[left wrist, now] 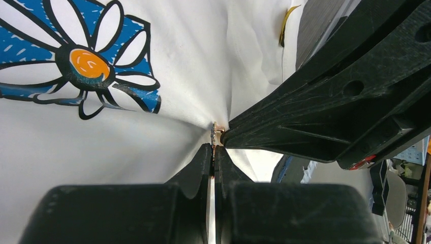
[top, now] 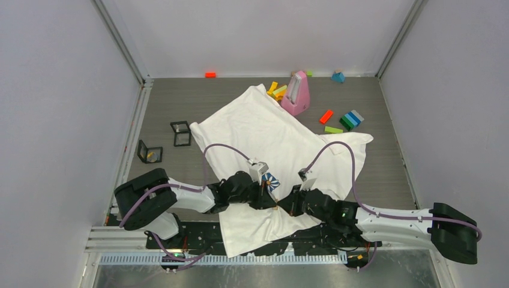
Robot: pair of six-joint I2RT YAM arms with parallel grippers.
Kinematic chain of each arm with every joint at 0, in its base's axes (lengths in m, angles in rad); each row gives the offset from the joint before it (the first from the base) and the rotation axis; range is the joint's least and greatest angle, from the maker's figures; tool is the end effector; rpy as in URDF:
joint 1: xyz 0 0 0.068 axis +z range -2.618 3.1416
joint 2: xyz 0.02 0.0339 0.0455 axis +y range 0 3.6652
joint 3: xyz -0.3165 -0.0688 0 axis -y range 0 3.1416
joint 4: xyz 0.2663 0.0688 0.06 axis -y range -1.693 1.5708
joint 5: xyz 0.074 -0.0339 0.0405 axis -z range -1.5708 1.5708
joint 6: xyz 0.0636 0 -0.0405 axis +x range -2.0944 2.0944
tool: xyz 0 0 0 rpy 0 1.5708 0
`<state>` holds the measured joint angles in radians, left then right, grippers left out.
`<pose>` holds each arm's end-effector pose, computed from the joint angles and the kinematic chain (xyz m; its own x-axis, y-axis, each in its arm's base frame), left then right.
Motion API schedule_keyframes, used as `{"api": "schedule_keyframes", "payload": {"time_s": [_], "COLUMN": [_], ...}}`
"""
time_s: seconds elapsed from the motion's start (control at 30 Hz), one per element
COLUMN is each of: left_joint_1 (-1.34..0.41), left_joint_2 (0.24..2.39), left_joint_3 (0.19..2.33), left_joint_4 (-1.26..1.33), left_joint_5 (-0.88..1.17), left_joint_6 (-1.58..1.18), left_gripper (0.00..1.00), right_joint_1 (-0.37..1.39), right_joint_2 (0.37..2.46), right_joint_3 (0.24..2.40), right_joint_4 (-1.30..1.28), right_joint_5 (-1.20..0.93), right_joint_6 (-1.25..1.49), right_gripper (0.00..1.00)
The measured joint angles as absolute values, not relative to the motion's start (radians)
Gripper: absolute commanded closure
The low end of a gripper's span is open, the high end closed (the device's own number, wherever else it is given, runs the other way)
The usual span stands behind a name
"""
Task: Pin the brooch onto the clothing
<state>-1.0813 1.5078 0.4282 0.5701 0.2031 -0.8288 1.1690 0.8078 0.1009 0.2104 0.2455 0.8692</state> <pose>0.1286 -0.2687 0.1564 -0.8532 0.0660 -0.5174 0.4711 0.5235 -0.7100 0.0776 0.1431 0.1503 -0.7383 0.1570 -0.6559 -0.3800 0.7067 0.5969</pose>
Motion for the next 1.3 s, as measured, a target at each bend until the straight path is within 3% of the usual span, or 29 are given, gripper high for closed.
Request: {"api": "schedule_keyframes", "payload": {"time_s": [1.2, 1.3], "left_joint_1": [-1.058, -1.056], "left_joint_2": [1.474, 1.474], "left_joint_3": [0.355, 0.354], "left_joint_4": [0.646, 0.648], "left_joint_5": [0.176, 0.176], "left_joint_6": [-0.883, -0.886], "left_gripper": [1.0, 1.0], "right_joint_1": [1.167, 1.167], "right_joint_2": [0.93, 0.933], "right_joint_3": [0.078, 0.078], "right_joint_4": [0.36, 0.36], "right_joint_5": [0.202, 0.196], "right_joint_6": [0.926, 0.926], "right_gripper": [0.99, 0.95]}}
